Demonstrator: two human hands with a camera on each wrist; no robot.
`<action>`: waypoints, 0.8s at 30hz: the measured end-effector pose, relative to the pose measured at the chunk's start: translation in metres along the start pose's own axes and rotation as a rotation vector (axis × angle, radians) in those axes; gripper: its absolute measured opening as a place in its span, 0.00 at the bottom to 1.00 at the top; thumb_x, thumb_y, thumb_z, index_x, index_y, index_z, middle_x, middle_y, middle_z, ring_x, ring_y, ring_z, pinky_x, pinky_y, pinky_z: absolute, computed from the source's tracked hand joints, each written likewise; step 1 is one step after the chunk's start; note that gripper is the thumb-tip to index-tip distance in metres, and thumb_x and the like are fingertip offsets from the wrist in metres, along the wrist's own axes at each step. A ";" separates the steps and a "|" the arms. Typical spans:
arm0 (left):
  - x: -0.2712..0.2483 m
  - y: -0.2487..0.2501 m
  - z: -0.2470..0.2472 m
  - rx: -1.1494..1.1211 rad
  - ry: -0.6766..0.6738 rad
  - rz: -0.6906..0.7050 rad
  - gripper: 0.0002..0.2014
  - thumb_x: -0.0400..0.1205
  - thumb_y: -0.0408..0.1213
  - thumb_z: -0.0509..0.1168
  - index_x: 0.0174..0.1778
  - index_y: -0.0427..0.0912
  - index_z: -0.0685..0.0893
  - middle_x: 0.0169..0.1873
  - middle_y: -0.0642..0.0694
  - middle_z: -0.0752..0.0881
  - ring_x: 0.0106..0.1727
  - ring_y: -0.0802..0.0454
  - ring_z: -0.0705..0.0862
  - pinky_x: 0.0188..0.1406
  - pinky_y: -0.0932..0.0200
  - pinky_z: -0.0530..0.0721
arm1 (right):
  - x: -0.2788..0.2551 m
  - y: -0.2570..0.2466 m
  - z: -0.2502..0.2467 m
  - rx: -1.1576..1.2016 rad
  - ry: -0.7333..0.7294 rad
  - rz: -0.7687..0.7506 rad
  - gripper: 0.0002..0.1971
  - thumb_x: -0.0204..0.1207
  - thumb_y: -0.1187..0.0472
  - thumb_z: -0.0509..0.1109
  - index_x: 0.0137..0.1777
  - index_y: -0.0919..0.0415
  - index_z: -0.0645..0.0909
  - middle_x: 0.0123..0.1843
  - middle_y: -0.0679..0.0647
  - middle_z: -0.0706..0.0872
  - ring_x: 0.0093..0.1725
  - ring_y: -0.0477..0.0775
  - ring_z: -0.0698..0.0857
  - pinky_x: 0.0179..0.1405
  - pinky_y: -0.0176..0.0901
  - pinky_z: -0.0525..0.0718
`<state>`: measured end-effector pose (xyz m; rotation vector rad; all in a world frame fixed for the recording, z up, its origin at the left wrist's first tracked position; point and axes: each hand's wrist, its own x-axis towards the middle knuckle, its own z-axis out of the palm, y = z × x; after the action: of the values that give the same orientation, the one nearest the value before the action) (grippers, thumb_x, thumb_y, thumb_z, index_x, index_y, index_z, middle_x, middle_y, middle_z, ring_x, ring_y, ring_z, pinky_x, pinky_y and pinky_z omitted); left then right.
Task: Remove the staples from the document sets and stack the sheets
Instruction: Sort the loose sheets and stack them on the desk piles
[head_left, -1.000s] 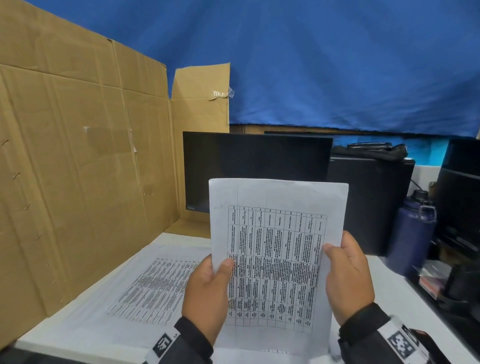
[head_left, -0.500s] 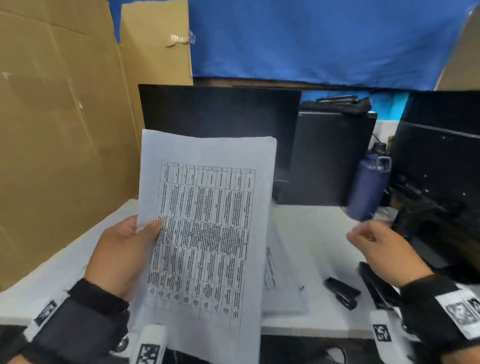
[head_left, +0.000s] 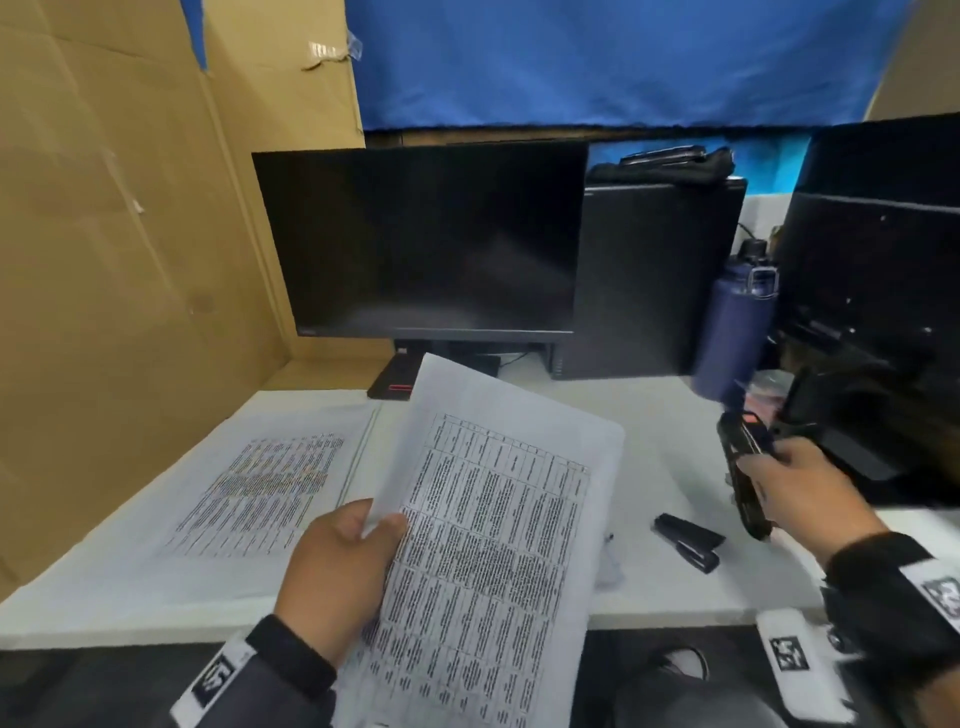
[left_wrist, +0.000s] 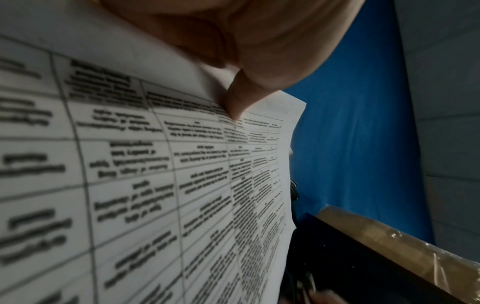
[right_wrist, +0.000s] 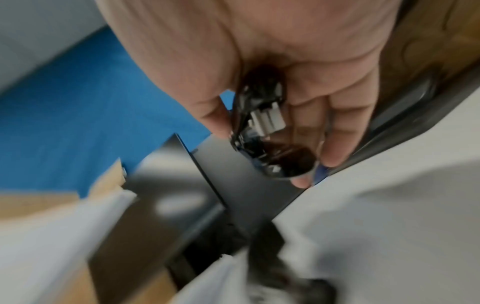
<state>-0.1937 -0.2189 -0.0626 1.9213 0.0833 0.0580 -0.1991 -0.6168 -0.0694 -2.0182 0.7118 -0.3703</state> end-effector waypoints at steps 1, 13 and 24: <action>-0.003 0.001 0.003 0.023 -0.009 0.021 0.09 0.87 0.39 0.69 0.41 0.51 0.87 0.34 0.50 0.90 0.36 0.51 0.88 0.40 0.57 0.87 | -0.011 -0.013 -0.002 0.215 -0.008 -0.027 0.16 0.78 0.57 0.68 0.63 0.62 0.78 0.48 0.61 0.91 0.48 0.65 0.91 0.58 0.63 0.86; -0.030 -0.010 0.049 0.309 -0.257 0.205 0.17 0.87 0.42 0.67 0.35 0.36 0.81 0.20 0.50 0.74 0.21 0.55 0.71 0.26 0.55 0.73 | -0.106 -0.086 0.042 0.800 0.179 -0.338 0.15 0.76 0.35 0.63 0.42 0.43 0.84 0.44 0.51 0.94 0.48 0.55 0.92 0.55 0.63 0.89; -0.027 -0.018 0.056 0.366 -0.319 0.246 0.22 0.88 0.42 0.67 0.26 0.49 0.73 0.19 0.54 0.73 0.22 0.57 0.70 0.28 0.54 0.72 | -0.118 -0.077 0.062 0.671 0.154 -0.237 0.24 0.84 0.35 0.54 0.57 0.55 0.79 0.43 0.46 0.94 0.43 0.41 0.91 0.51 0.45 0.83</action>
<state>-0.2169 -0.2678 -0.0989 2.2729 -0.3817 -0.1066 -0.2343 -0.4711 -0.0337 -1.4395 0.3638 -0.7945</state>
